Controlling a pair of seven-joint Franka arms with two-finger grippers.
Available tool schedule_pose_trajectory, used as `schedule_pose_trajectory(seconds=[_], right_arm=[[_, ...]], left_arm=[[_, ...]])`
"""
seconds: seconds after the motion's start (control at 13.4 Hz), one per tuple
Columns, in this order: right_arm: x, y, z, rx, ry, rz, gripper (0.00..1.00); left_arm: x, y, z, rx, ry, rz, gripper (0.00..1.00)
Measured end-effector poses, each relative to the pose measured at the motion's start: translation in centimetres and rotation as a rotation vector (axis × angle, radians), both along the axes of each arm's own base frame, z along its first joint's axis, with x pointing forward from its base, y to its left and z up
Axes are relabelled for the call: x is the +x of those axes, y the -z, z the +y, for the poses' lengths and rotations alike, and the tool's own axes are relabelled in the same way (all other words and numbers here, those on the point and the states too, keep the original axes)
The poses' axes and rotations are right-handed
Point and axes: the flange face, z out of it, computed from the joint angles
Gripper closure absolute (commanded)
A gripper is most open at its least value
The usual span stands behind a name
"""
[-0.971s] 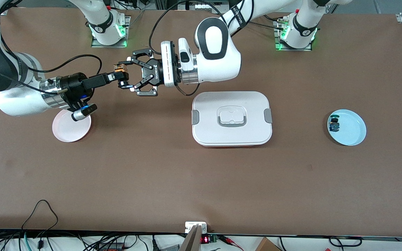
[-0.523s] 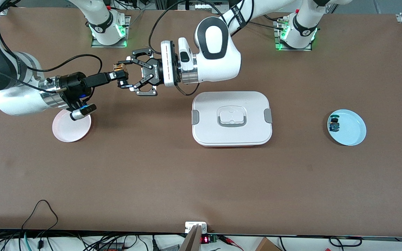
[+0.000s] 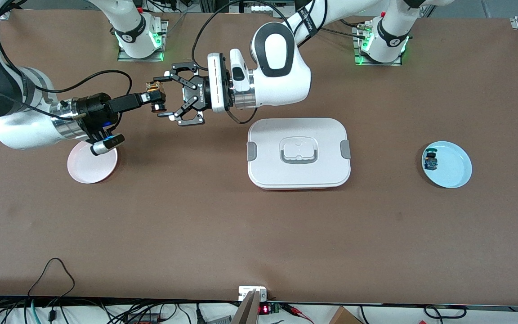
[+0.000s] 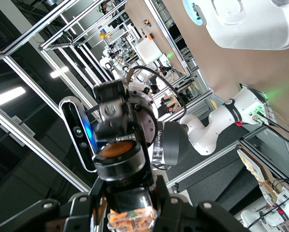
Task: Transfer orange switch to right arm and place
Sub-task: 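Open the left gripper and withdraw it while the right gripper holds the switch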
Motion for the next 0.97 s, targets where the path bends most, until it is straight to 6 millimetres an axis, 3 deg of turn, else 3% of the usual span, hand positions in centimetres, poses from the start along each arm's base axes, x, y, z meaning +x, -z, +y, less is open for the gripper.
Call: schedule_pose_trajectory(seconds=[0.52,0.75,0.97], right_arm=[[0.3,0.1,-0.1,-0.009,0.023,-0.003,0.91],[0.3,0.1,-0.1,-0.008,0.021,-0.002,0.94],[0.4,0.3,-0.3,-0.010,0.032,-0.038,0.95]], left_arm=[[1.2,-0.3,1.1,-0.003,-0.022,-0.007,0.00],[5.3,-1.7,5.4,-0.021,-0.088,-0.025,0.00],[10.0,-2.3,10.8,-0.129,-0.046,-0.052,0.00]])
